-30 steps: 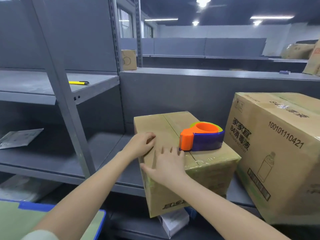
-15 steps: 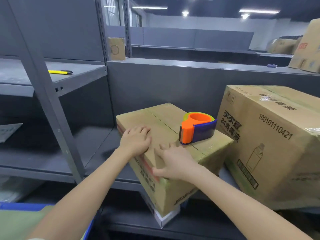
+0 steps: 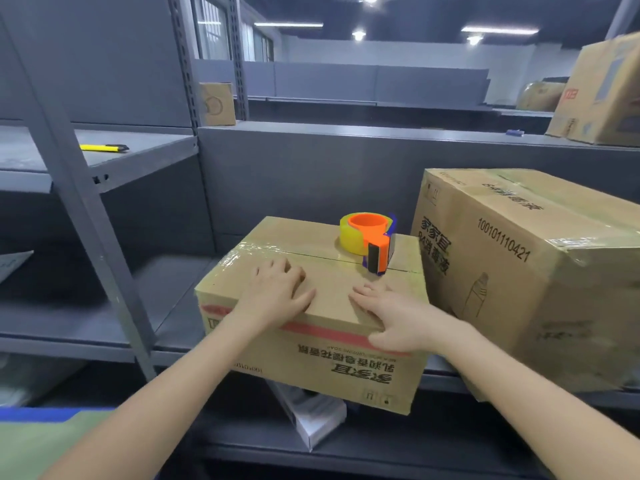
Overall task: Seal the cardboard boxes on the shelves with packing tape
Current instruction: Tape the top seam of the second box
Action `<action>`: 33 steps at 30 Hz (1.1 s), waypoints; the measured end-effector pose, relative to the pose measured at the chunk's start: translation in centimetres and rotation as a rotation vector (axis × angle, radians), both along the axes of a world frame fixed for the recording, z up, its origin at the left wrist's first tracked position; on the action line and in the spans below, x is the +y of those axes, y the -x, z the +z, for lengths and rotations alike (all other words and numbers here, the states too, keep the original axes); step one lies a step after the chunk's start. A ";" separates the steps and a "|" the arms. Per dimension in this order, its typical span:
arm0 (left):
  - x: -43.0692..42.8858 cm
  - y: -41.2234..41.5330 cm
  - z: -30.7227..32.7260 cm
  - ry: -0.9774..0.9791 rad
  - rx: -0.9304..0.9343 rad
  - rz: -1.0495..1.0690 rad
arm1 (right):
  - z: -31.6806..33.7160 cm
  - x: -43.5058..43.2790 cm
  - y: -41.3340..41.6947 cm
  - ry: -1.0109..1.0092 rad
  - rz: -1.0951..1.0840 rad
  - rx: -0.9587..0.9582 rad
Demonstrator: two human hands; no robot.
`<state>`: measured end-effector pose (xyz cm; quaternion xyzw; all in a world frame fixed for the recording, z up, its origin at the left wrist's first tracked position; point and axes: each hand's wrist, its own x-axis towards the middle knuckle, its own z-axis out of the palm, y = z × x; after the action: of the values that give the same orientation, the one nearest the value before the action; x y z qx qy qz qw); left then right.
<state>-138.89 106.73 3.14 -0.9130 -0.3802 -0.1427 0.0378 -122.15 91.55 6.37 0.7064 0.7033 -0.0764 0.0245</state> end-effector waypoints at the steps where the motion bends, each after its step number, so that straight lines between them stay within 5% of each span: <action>1: 1.1 0.4 0.3 0.030 0.007 -0.012 | -0.7 0.4 1.2 -0.076 -0.017 -0.008; 8: 7.0 3.6 0.5 0.190 0.028 0.096 | -3.9 5.5 6.5 -0.292 -0.179 -0.089; 15: 4.4 3.6 -0.4 0.223 -0.019 0.265 | -4.9 5.0 3.1 -0.456 -0.006 -0.029; 24: 0.0 4.1 -0.9 0.080 0.007 0.308 | -3.1 5.5 -5.1 -0.266 0.219 -0.029; 28: 2.5 4.5 -0.1 0.088 -0.015 0.252 | -3.5 5.6 -1.8 -0.284 0.126 -0.112; 33: 7.4 3.7 0.8 0.135 -0.045 0.128 | -2.7 6.9 7.7 -0.246 -0.063 0.023</action>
<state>-142.61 114.16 3.92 -0.8838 -0.4474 -0.1346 -0.0232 -129.83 98.49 3.66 0.7250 0.6849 0.0017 -0.0727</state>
